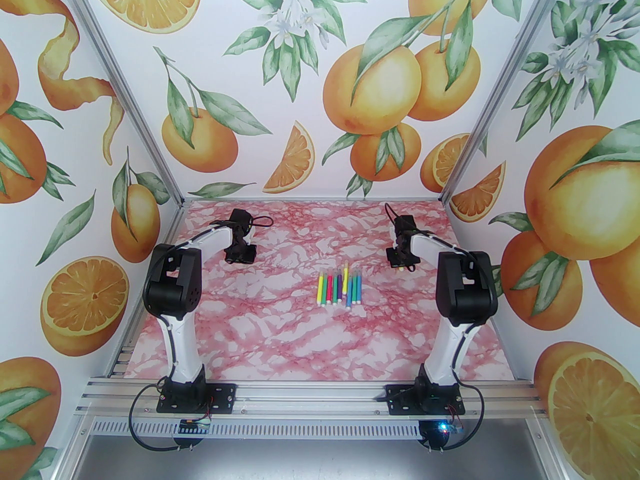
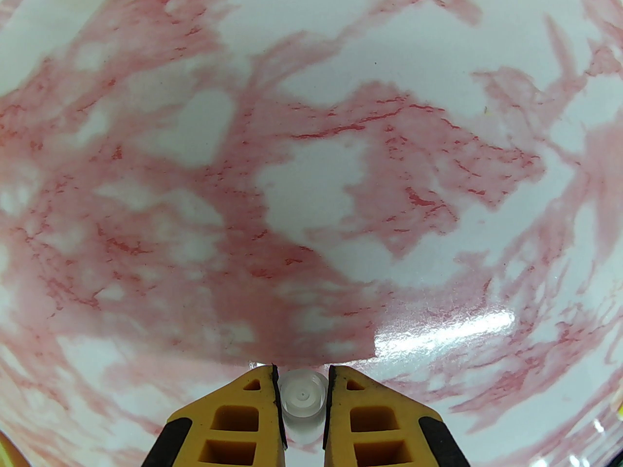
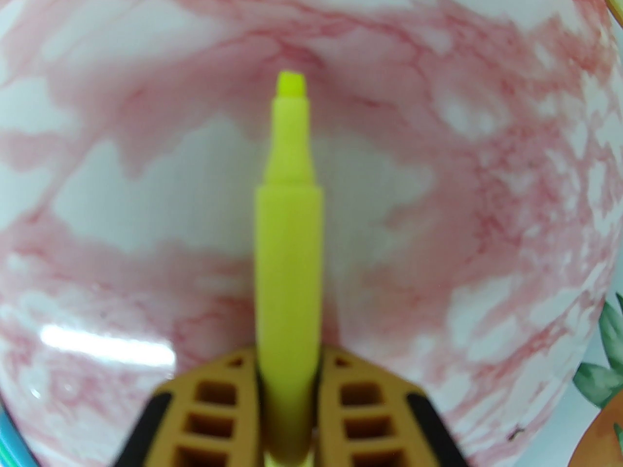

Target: Open the pen caps

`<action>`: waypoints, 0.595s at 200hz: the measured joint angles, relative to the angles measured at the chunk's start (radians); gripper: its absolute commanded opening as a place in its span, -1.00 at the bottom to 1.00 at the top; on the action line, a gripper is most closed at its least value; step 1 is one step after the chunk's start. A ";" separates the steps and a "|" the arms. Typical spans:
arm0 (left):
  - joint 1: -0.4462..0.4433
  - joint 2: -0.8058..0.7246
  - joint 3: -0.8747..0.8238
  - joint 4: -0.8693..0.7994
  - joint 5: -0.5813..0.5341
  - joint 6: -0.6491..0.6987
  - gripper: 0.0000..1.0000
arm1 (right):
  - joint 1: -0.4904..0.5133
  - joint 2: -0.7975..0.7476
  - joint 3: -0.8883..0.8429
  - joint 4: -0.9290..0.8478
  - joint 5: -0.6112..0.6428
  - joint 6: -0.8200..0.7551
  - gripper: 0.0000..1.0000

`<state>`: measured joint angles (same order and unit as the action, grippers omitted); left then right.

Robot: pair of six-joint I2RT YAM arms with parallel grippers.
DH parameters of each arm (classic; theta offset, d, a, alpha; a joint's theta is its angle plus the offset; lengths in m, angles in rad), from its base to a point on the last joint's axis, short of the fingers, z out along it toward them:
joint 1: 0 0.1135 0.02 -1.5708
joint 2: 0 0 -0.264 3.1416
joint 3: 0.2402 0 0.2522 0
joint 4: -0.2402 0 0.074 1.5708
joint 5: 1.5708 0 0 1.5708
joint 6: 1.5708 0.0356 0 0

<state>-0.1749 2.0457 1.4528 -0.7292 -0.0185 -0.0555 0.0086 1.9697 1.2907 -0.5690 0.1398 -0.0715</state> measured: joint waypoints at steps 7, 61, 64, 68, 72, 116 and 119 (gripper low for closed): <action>0.000 0.002 0.000 0.000 0.002 -0.002 -0.58 | -0.001 0.000 0.000 -0.001 -0.002 0.002 -0.56; 0.000 0.013 0.000 0.005 0.017 -0.016 -0.52 | -0.003 0.001 0.003 -0.014 -0.013 0.003 -0.47; 0.000 0.014 0.000 0.006 0.018 -0.016 -0.52 | -0.003 0.001 0.003 -0.015 -0.013 0.003 -0.46; 0.000 0.015 0.000 0.006 0.019 -0.016 -0.51 | -0.003 0.001 0.003 -0.015 -0.013 0.004 -0.46; 0.000 0.016 0.000 0.005 0.019 -0.016 -0.51 | -0.003 0.001 0.004 -0.015 -0.013 0.004 -0.46; 0.000 0.018 0.000 0.008 0.035 -0.016 -0.44 | -0.009 0.001 0.004 -0.016 -0.020 0.011 -0.43; 0.000 0.018 0.000 0.007 0.036 -0.017 -0.43 | -0.010 0.001 0.004 -0.016 -0.021 0.011 -0.42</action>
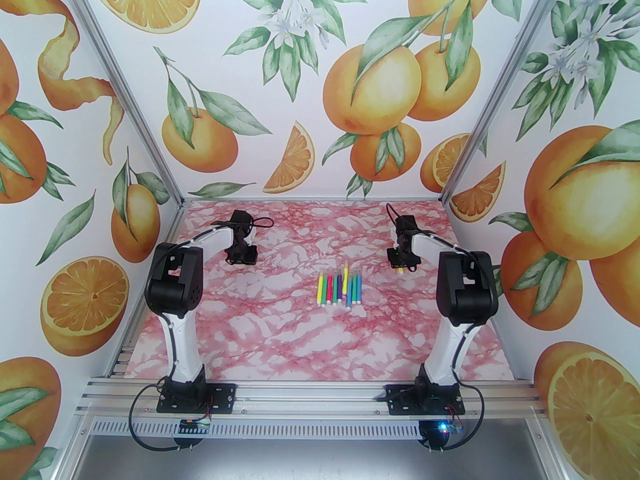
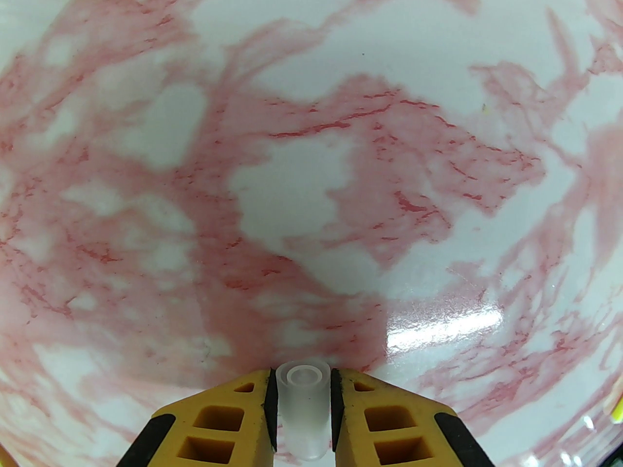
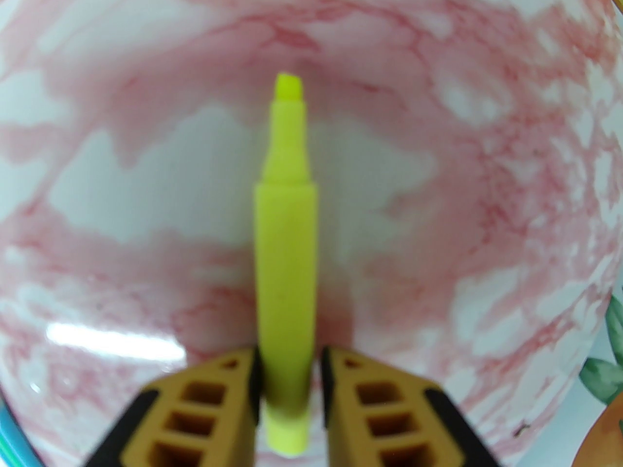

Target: Open the pen caps

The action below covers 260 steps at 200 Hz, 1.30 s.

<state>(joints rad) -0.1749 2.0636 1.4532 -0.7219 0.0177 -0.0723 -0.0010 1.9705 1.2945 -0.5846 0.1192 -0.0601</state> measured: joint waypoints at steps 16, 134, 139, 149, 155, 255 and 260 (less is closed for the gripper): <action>0.000 0.000 0.000 0.000 0.003 0.000 -0.38 | -0.001 0.000 0.000 0.000 -0.003 0.003 -0.38; 0.000 -0.098 -0.026 0.004 0.010 -0.004 -0.03 | 0.006 -0.094 -0.085 0.026 -0.041 0.045 -0.18; 0.000 -0.111 -0.034 0.008 0.012 -0.006 0.00 | 0.010 -0.105 -0.090 0.029 -0.041 0.045 -0.17; 0.000 -0.138 -0.054 0.019 0.019 -0.005 0.06 | 0.023 -0.131 -0.098 0.036 -0.040 0.049 -0.13; 0.000 -0.150 -0.063 0.021 0.025 -0.005 0.08 | 0.030 -0.143 -0.100 0.039 -0.040 0.051 -0.10; -0.005 -0.446 -0.273 0.157 0.174 -0.031 0.29 | 0.260 -0.377 -0.203 0.066 -0.030 0.128 0.03; -0.007 -0.460 -0.285 0.166 0.180 -0.033 0.29 | 0.273 -0.386 -0.214 0.069 -0.029 0.136 0.02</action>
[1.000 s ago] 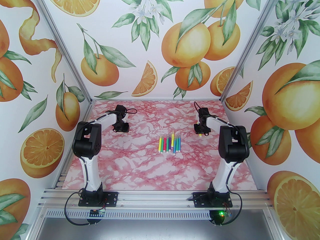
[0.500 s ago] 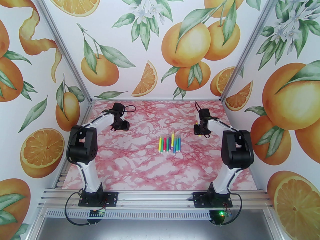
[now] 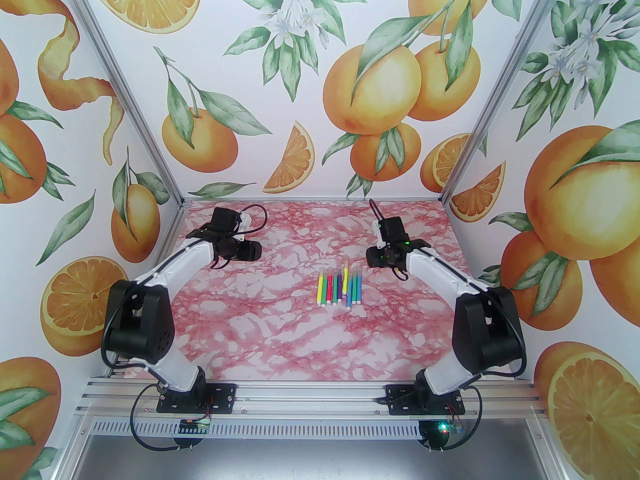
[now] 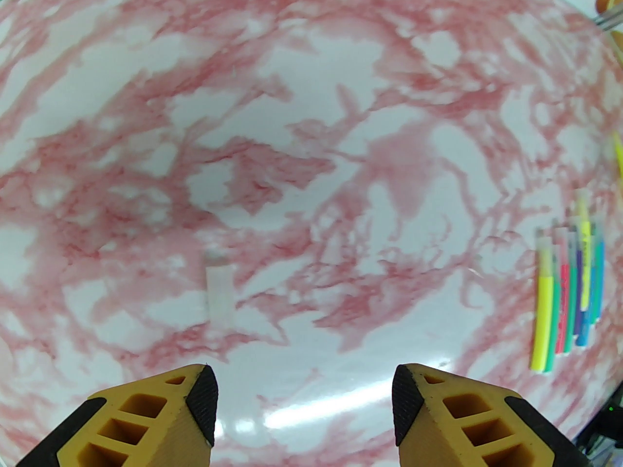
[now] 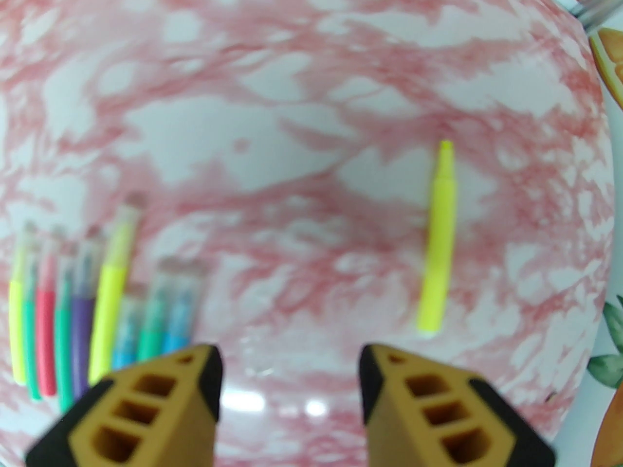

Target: Open the pen caps

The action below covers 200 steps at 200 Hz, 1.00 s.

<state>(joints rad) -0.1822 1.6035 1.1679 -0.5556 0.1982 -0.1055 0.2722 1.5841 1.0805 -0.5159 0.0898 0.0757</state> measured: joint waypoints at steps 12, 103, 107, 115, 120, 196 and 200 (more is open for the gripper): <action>-0.007 -0.038 -0.031 0.022 0.017 -0.005 0.29 | 0.026 -0.028 -0.038 0.010 -0.002 0.024 0.02; -0.125 -0.255 -0.266 0.188 0.092 -0.075 0.32 | 0.107 -0.092 -0.212 0.069 -0.066 0.127 -0.01; -0.130 -0.261 -0.273 0.193 0.093 -0.076 0.32 | 0.107 -0.092 -0.214 0.071 -0.068 0.131 -0.02; -0.137 -0.271 -0.282 0.202 0.093 -0.078 0.32 | 0.107 -0.092 -0.217 0.076 -0.074 0.138 -0.02; -0.142 -0.278 -0.289 0.208 0.093 -0.079 0.32 | 0.107 -0.092 -0.219 0.079 -0.076 0.142 -0.02; -0.172 -0.343 -0.344 0.259 0.089 -0.097 0.32 | 0.107 -0.045 -0.233 0.110 -0.076 0.207 -0.11; -0.172 -0.343 -0.345 0.261 0.089 -0.097 0.32 | 0.107 -0.043 -0.234 0.111 -0.076 0.213 -0.11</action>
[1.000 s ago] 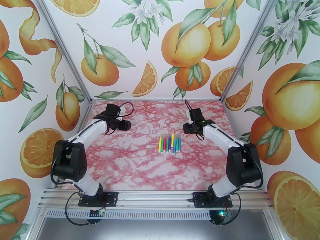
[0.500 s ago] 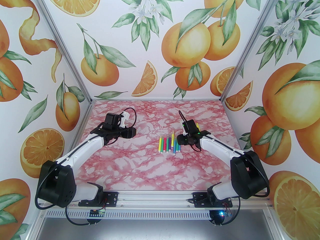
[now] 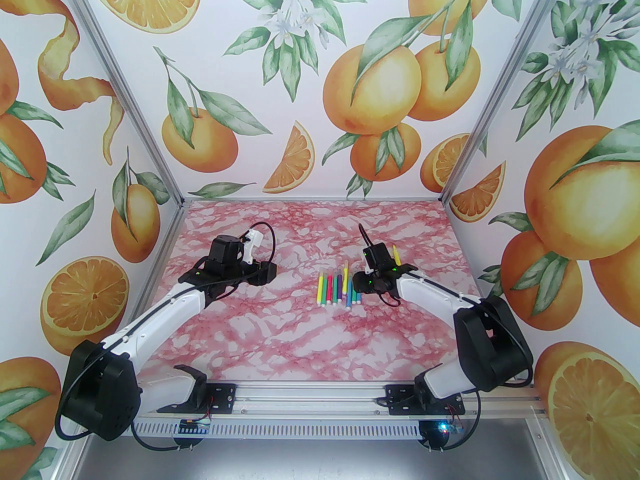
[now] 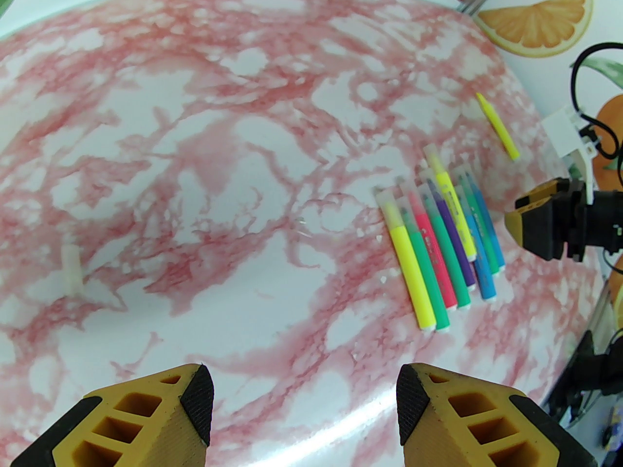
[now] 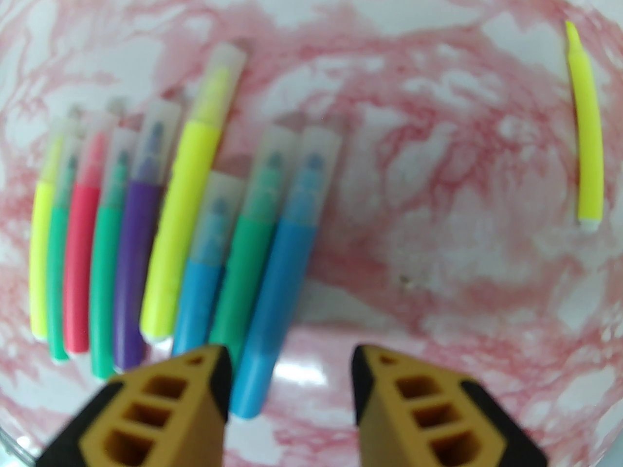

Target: Open the pen caps

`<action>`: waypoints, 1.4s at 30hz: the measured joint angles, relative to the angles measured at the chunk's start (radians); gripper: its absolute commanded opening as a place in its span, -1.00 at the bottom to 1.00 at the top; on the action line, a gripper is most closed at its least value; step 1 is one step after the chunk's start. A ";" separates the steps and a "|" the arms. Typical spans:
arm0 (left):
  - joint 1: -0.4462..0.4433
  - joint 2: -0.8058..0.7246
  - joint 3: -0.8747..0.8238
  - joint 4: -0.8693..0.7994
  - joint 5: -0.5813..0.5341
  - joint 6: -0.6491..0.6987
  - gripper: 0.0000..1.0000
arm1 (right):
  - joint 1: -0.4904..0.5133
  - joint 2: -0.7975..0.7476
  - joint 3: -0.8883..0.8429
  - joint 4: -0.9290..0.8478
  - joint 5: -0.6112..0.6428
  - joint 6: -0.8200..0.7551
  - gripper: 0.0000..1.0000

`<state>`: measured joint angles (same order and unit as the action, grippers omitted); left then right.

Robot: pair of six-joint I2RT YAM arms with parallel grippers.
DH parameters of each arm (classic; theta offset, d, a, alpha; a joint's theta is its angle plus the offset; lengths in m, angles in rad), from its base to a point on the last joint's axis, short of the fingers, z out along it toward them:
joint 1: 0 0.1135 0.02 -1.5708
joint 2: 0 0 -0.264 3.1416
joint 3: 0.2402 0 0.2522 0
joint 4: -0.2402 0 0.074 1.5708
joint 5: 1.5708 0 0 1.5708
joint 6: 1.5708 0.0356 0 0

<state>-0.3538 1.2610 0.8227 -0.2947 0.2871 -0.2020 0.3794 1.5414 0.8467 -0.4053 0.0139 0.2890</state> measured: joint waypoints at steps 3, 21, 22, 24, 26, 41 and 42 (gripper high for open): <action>-0.001 -0.006 -0.005 0.000 0.000 -0.001 0.32 | 0.001 0.007 -0.002 0.005 0.000 0.027 -0.12; -0.003 -0.011 -0.017 0.007 -0.004 0.000 0.33 | 0.023 0.057 -0.004 0.025 0.002 0.119 -0.16; -0.003 -0.011 -0.018 0.007 -0.004 0.000 0.33 | 0.023 0.058 -0.004 0.026 0.005 0.121 -0.17; -0.003 -0.014 -0.022 0.007 -0.005 0.001 0.33 | 0.024 0.063 -0.004 0.026 0.010 0.126 -0.16; -0.003 -0.017 -0.025 0.007 -0.007 0.000 0.33 | 0.025 0.071 -0.004 0.025 0.014 0.131 -0.17; -0.003 -0.038 -0.037 0.007 -0.008 0.000 0.34 | 0.026 0.133 0.043 -0.037 0.063 0.141 -0.25; -0.003 -0.042 -0.038 0.007 -0.008 0.000 0.34 | 0.026 0.137 0.051 -0.047 0.066 0.141 -0.26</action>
<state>-0.3565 1.2194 0.7849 -0.2874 0.2787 -0.2016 0.4057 1.6783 0.8974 -0.4519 0.0795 0.4301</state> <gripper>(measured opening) 0.666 0.378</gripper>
